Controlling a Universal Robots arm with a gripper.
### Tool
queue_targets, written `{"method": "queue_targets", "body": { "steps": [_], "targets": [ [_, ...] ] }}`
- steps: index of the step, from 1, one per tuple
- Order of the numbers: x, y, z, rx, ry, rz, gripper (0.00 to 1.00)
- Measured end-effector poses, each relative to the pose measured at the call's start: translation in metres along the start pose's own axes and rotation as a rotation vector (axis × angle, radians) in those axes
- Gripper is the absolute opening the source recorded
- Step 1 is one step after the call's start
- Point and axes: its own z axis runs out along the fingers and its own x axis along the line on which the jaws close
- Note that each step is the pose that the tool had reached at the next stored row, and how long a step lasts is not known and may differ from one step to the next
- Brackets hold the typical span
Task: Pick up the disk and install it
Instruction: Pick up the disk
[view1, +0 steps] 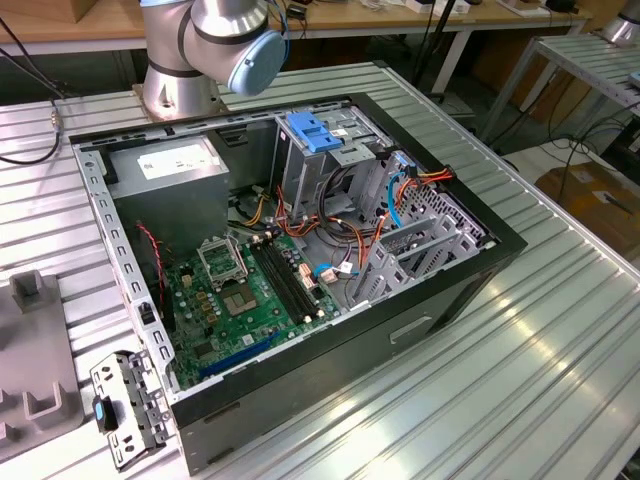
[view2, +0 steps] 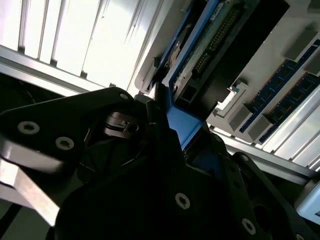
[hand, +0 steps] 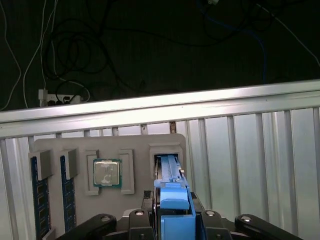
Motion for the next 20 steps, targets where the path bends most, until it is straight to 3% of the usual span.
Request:
{"method": "queue_targets", "body": {
  "steps": [8,17,20],
  "targets": [
    [0.0001,0.0,0.0001,0.0,-0.0001,0.0,0.37],
    [0.0006,0.0,0.0002,0.0016,-0.0027,-0.099,0.37],
    [0.0006,0.0,0.0002,0.0017,-0.003,-0.103,0.37]
  ]
}}
